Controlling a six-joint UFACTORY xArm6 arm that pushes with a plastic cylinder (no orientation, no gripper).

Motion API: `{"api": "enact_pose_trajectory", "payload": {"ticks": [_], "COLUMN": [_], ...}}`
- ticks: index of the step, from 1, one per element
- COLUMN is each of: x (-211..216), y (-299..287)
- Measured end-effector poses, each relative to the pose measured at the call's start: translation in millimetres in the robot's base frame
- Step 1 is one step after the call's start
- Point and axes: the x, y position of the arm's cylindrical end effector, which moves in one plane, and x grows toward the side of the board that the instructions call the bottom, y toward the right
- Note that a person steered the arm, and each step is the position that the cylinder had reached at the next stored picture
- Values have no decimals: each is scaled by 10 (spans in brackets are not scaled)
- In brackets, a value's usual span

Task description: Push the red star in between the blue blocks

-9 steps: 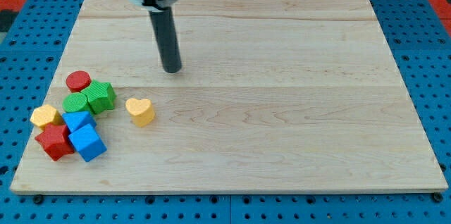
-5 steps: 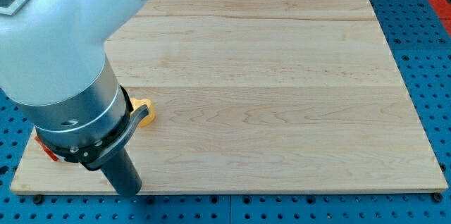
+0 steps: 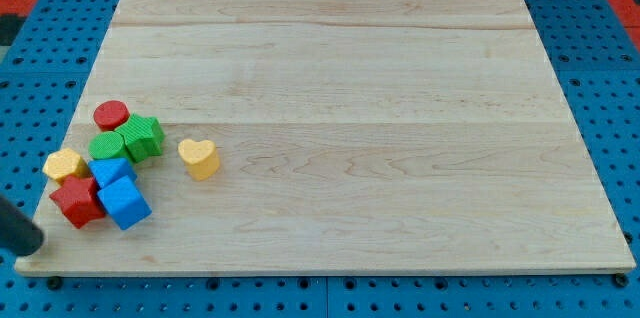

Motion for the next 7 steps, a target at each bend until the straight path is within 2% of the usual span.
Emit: {"api": "enact_pose_trajectory", "payload": {"ticks": [1, 3, 5, 7], "x": [-314, -683, -719, -708], "y": [287, 332, 1056, 1173]}}
